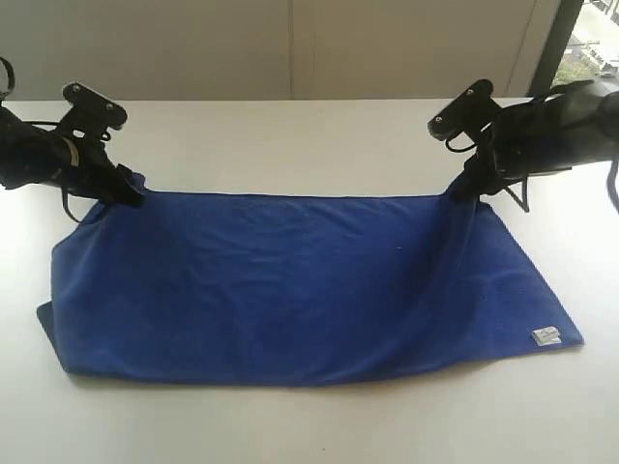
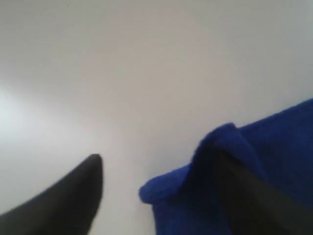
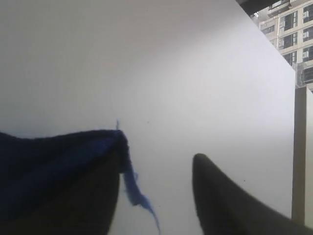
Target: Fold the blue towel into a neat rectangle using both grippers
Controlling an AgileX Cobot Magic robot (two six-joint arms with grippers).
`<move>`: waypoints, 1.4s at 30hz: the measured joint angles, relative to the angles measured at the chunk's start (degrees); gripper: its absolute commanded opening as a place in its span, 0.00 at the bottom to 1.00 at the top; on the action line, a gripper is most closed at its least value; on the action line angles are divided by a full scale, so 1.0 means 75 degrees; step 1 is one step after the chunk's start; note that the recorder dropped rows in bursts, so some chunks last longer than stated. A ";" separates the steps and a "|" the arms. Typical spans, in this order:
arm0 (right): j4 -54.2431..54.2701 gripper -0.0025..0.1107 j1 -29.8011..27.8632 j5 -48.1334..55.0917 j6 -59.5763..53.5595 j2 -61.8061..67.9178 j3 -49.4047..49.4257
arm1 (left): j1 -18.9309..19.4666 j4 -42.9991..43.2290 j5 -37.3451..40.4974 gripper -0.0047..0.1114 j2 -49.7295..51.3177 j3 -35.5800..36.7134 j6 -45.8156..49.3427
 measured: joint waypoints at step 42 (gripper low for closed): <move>0.8933 0.02 -0.0003 0.1877 -0.5356 -0.2159 0.1995 | 0.0000 -0.3200 0.5039 0.04 -0.1781 0.1124 0.0696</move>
